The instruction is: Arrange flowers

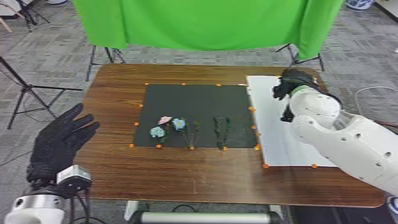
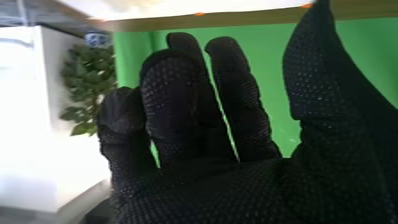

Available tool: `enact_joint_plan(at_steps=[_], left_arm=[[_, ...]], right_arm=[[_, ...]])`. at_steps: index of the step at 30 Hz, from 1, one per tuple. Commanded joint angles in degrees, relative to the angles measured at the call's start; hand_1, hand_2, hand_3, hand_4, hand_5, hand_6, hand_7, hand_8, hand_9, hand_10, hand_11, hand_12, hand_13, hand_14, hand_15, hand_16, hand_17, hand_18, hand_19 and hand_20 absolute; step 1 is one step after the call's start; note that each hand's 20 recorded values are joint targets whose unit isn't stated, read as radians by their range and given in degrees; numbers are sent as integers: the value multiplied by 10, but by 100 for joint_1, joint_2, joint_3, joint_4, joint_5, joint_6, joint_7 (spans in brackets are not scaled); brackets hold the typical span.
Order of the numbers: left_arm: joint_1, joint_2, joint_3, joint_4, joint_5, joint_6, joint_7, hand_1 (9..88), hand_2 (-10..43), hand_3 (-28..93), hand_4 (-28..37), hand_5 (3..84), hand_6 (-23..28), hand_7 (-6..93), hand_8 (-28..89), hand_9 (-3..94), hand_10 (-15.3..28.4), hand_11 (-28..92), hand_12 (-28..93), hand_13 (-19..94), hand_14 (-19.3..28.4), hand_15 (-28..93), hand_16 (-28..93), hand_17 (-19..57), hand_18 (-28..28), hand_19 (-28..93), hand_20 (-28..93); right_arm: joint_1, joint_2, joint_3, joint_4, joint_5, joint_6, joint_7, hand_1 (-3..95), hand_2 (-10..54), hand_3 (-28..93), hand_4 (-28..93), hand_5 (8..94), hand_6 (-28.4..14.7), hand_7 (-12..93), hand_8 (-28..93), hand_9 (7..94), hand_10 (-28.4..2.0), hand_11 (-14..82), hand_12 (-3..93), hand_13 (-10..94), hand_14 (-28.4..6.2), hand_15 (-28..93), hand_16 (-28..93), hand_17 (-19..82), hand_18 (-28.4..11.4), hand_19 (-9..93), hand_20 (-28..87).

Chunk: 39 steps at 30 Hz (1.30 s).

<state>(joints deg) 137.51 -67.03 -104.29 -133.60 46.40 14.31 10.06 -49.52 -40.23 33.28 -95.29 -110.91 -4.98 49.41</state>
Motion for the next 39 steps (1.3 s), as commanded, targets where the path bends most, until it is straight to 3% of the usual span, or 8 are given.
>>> enact_joint_plan(at_steps=[1,22,27,39], left_arm=[[72,-25,16,1,-34,14,-8,252,55,815,-188,388,103,131,-95,365,203,270,95,269,271,495,-96,-85,241,598,-52],[-80,-43,-2,53,37,-132,-204,253,56,815,-188,388,104,130,-94,366,203,271,95,270,270,495,-96,-85,242,598,-52],[-46,-38,3,47,19,-101,-150,253,56,816,-186,388,104,131,-94,366,204,271,95,269,270,494,-96,-85,242,598,-53],[-30,-51,19,40,0,-53,-93,253,56,817,-187,388,105,131,-95,366,204,272,95,269,271,494,-96,-86,242,598,-53]], right_arm=[[-299,185,295,30,30,-198,257,333,-95,905,-283,547,-63,222,-153,553,-186,240,137,637,-106,835,97,328,-235,932,507],[-499,54,202,206,150,-137,390,333,-95,906,-283,554,-57,225,-155,561,-188,236,136,642,-108,839,93,328,-237,932,509],[-509,-14,192,268,164,-167,346,335,-95,905,-283,557,-54,227,-156,568,-184,236,136,643,-108,838,92,327,-237,932,506],[-460,-52,28,367,105,-36,398,375,-95,900,-282,624,-31,236,-157,679,-149,261,143,686,-103,816,102,341,-243,932,494]])
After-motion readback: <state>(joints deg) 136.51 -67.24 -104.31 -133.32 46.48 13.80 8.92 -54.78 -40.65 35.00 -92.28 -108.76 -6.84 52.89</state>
